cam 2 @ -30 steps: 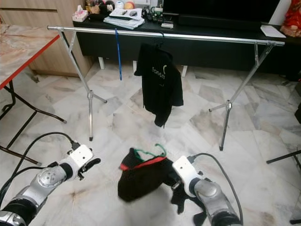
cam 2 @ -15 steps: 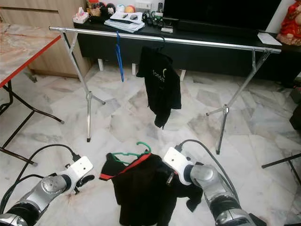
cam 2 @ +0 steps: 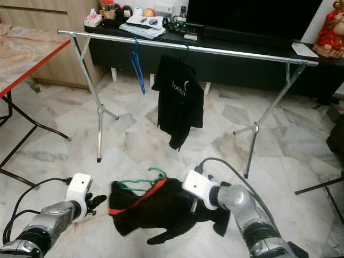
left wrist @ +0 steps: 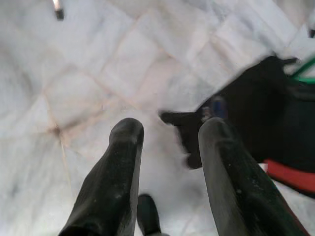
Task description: Hang hanger
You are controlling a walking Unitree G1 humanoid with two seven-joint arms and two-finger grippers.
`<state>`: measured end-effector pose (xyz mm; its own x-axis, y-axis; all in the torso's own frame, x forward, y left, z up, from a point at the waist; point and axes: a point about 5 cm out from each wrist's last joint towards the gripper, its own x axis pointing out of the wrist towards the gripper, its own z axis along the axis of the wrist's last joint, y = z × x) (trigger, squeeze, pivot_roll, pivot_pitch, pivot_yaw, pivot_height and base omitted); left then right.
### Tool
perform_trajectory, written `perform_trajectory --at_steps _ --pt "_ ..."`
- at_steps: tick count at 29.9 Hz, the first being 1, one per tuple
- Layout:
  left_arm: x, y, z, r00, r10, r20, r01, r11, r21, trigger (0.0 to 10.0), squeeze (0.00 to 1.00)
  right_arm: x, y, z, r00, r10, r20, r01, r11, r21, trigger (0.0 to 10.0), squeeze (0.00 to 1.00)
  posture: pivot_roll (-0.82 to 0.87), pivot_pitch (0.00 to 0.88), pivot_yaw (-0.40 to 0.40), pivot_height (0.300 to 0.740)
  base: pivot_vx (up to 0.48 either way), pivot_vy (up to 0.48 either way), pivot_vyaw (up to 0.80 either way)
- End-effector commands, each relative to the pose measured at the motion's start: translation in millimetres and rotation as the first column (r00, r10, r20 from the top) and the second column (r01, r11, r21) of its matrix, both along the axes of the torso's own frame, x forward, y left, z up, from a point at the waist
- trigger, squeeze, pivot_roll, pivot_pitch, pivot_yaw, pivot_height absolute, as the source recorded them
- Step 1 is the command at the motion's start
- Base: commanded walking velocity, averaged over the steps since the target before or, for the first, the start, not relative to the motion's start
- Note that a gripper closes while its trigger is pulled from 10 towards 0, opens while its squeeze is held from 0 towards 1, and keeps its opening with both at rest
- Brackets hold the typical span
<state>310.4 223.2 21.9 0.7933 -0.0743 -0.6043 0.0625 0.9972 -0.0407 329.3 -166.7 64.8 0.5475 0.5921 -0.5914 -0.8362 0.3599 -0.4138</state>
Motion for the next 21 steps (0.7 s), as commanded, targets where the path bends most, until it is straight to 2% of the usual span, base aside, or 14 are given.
perform_trajectory --at_steps 1,4,8,9,10,12,17,21 --pt "-7.7 9.3 -7 0.997 0.062 -0.046 -0.062 0.998 0.009 10.0 0.0 0.7 -0.5 -1 0.998 -0.014 0.054 0.016 0.999 -0.03 10.0 0.0 0.01 0.099 -0.105 0.74 0.0 0.0 0.0" --pt "-6.8 7.8 -6 0.998 0.053 -0.041 -0.053 0.999 0.001 10.0 0.0 1.3 -1.4 -2 0.998 -0.034 0.052 0.036 0.999 -0.042 10.0 0.0 0.01 0.106 -0.107 0.74 0.0 0.0 0.0" --pt "-1.2 -3.1 0 1.0 0.017 0.007 -0.016 0.993 -0.116 10.0 0.0 3.1 4.3 -1 0.996 -0.051 0.077 0.051 0.999 0.004 10.0 0.0 0.01 0.108 -0.107 0.74 0.0 0.0 0.0" --pt "1.9 -11.3 4 0.999 -0.026 0.034 0.032 0.983 -0.181 10.0 0.0 4.5 8.5 1 0.994 -0.061 0.095 0.059 0.998 0.028 10.0 0.0 0.01 0.108 -0.107 0.74 0.0 0.0 0.0" --pt "1.9 -11.3 4 0.999 -0.026 0.034 0.032 0.983 -0.181 10.0 0.0 4.5 8.5 1 0.994 -0.061 0.095 0.059 0.998 0.028 10.0 0.0 0.01 0.108 -0.107 0.74 0.0 0.0 0.0" --pt "4.8 -21.3 8 0.996 -0.07 0.049 0.08 0.967 -0.242 10.0 0.0 4.0 16.0 1 0.994 -0.05 0.101 0.043 0.997 0.063 10.0 0.0 0.01 0.108 -0.107 0.74 0.0 0.0 0.0" --pt "5.8 -29.4 9 0.992 -0.116 0.048 0.125 0.957 -0.262 10.0 0.0 2.7 20.9 -1 0.994 -0.04 0.106 0.032 0.997 0.073 10.0 0.0 0.01 0.108 -0.106 0.74 0.0 0.0 0.0" --pt "5.2 -30.7 9 0.991 -0.124 0.043 0.131 0.956 -0.263 10.0 0.0 2.0 25.0 2 0.995 -0.025 0.101 0.013 0.993 0.122 10.0 0.0 0.0 0.111 -0.103 0.74 0.0 0.0 0.0"
